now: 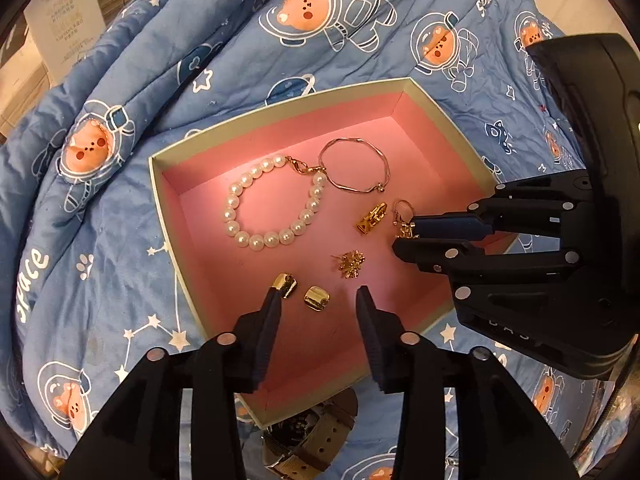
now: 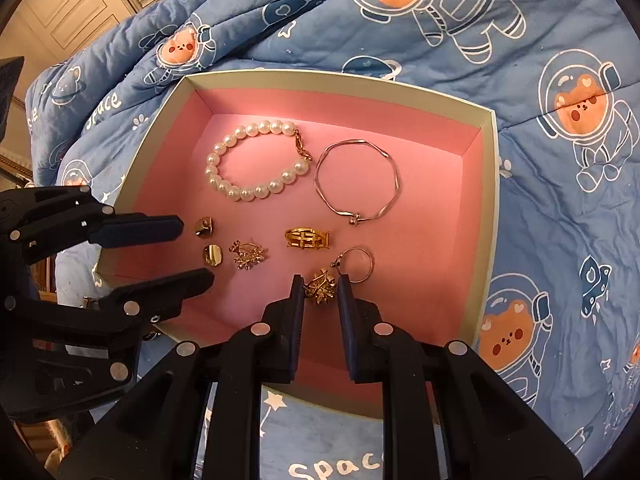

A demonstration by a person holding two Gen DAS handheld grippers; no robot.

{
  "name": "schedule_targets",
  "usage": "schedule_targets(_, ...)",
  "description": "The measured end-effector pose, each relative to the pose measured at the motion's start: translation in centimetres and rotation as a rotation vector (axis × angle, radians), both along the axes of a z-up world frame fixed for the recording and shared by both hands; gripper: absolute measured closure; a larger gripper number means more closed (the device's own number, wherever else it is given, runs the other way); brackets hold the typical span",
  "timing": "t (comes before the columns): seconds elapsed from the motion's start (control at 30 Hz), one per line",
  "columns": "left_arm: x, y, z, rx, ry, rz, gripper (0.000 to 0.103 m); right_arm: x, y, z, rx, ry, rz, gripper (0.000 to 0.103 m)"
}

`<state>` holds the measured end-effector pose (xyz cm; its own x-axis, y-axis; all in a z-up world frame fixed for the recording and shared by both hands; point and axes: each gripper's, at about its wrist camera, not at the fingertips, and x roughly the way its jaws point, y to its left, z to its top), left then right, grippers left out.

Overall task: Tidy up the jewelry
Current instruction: 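Withdraw both tools from the box toward the watch and silver ring, then grasp the beige-strap watch with the left tool while the right tool grasps the silver ring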

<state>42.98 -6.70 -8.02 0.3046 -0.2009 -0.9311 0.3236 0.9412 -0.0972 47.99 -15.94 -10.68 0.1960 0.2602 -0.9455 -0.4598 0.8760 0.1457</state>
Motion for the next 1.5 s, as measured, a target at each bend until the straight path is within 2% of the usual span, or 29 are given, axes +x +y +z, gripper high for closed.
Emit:
schedule_targets(0.07,-0.2,0.1,0.6,-0.01,-0.014,0.002,0.053,0.0,0.4,0.0,0.011,0.0,-0.003,0.083)
schedule_targets(0.17,-0.7,0.5,1.6,-0.019,-0.037,0.006,0.047,-0.3,0.2,0.8,0.038,-0.022,-0.005,0.074)
schedule_targets(0.23,-1.3,1.0,2.3,-0.006,-0.071,0.009,0.04,-0.5,-0.1,1.5,0.052,-0.043,-0.011,0.059)
schedule_targets(0.33,-2.5,2.0,3.7,0.006,-0.135,0.026,0.031,-1.1,-0.7,2.6,0.098,-0.07,-0.019,0.057)
schedule_targets(0.47,-4.9,4.4,5.4,-0.072,-0.223,0.074,0.018,-2.4,-1.8,4.0,0.161,-0.111,-0.054,0.055)
schedule_targets(0.57,-6.8,5.3,6.0,-0.094,-0.272,0.104,0.014,-4.2,-2.6,4.7,0.186,-0.163,-0.071,0.055)
schedule_targets(0.8,-11.1,6.6,4.7,-0.1,-0.334,0.139,0.011,-9.9,-4.2,5.5,0.243,-0.255,-0.081,0.055)
schedule_targets(1.03,-14.9,7.0,2.3,-0.092,-0.321,0.158,0.011,-15.2,-4.7,3.6,0.29,-0.26,-0.101,0.055)
schedule_targets(1.3,-18.3,7.4,-0.1,-0.098,-0.321,0.198,0.011,-20.4,-3.5,1.0,0.269,-0.26,-0.073,0.055)
schedule_targets(1.5,-19.7,6.8,-1.7,-0.107,-0.317,0.218,0.011,-23.0,-2.1,0.0,0.231,-0.3,-0.033,0.055)
